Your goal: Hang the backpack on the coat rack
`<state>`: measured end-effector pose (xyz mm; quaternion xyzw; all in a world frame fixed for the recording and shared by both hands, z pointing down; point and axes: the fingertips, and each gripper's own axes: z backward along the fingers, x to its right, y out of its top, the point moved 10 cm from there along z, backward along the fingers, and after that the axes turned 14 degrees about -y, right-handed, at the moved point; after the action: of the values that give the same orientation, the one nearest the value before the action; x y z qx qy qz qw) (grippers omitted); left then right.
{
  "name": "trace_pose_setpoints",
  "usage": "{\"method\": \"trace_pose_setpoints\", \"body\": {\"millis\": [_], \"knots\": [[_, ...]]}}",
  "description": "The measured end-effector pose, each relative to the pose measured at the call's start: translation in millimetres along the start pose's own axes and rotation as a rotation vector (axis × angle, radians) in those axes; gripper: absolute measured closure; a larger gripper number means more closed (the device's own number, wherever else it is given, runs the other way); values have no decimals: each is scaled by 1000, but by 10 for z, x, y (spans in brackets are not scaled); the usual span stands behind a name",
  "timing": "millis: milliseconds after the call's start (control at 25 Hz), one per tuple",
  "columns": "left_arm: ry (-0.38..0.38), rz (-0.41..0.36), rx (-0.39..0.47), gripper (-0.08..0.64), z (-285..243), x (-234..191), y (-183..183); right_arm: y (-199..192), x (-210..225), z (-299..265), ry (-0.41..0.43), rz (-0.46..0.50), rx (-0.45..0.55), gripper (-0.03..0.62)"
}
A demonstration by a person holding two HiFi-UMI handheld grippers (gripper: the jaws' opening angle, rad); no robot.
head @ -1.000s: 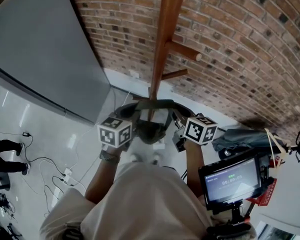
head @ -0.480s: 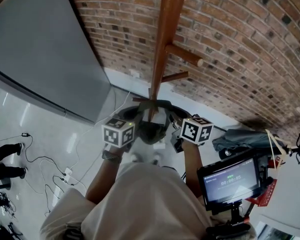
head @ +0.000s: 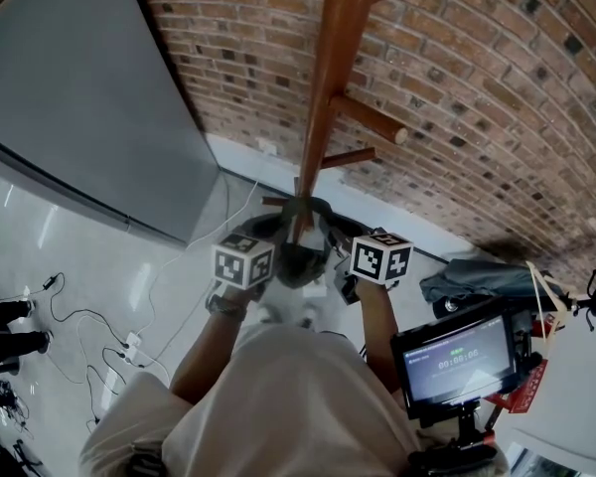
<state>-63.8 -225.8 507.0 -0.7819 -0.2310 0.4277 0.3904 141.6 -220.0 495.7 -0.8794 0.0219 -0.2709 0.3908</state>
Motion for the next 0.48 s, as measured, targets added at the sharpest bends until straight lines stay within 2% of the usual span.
{"method": "trace_pose_setpoints", "body": {"millis": [480], "knots": [[-14, -37, -36, 551, -204, -53, -78, -80, -20, -227, -4, 13, -30, 571]]}}
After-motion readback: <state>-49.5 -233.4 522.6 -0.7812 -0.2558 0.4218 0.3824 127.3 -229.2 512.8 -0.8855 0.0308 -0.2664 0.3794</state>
